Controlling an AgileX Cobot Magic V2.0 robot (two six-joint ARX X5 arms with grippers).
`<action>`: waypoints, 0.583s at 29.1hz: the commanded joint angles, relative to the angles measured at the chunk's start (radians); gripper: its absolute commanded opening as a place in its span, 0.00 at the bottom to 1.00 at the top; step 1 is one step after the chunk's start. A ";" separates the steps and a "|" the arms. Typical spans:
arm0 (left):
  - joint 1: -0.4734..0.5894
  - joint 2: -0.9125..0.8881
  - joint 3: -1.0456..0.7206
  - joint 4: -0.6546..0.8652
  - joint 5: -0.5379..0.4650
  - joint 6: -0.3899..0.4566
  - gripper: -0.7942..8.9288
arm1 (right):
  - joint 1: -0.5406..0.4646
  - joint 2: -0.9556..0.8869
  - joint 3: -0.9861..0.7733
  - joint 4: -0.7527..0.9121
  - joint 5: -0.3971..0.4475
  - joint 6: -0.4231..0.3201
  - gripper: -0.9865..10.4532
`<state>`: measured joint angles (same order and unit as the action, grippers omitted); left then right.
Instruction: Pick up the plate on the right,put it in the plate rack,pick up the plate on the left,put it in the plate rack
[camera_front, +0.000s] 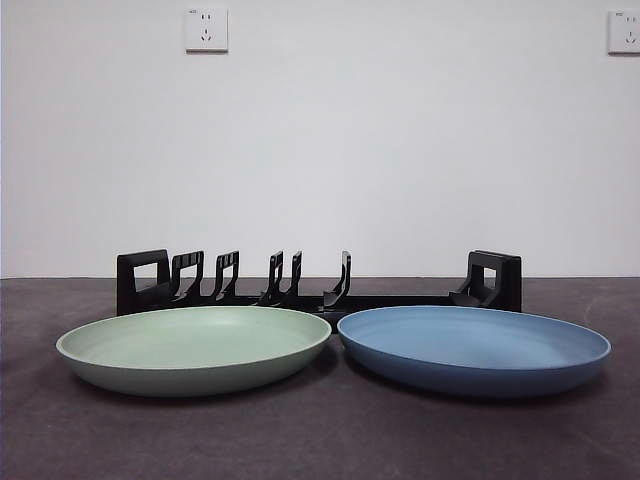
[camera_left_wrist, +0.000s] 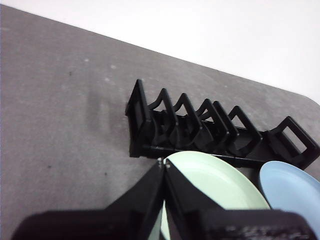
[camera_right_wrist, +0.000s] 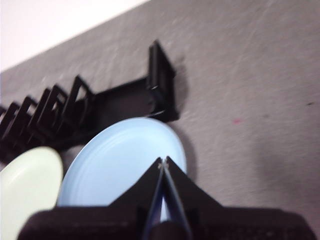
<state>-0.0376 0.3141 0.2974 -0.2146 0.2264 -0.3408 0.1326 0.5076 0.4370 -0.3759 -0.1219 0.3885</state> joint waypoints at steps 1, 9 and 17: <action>0.002 0.082 0.058 0.011 0.023 0.014 0.08 | 0.000 0.113 0.056 -0.008 -0.076 -0.032 0.08; -0.001 0.402 0.256 0.008 0.270 0.084 0.08 | -0.001 0.447 0.238 -0.107 -0.168 -0.146 0.09; -0.071 0.614 0.326 0.007 0.332 0.108 0.41 | -0.001 0.637 0.305 -0.112 -0.167 -0.182 0.31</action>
<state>-0.1047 0.9279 0.6216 -0.2142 0.5575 -0.2523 0.1314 1.1416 0.7383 -0.4904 -0.2886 0.2161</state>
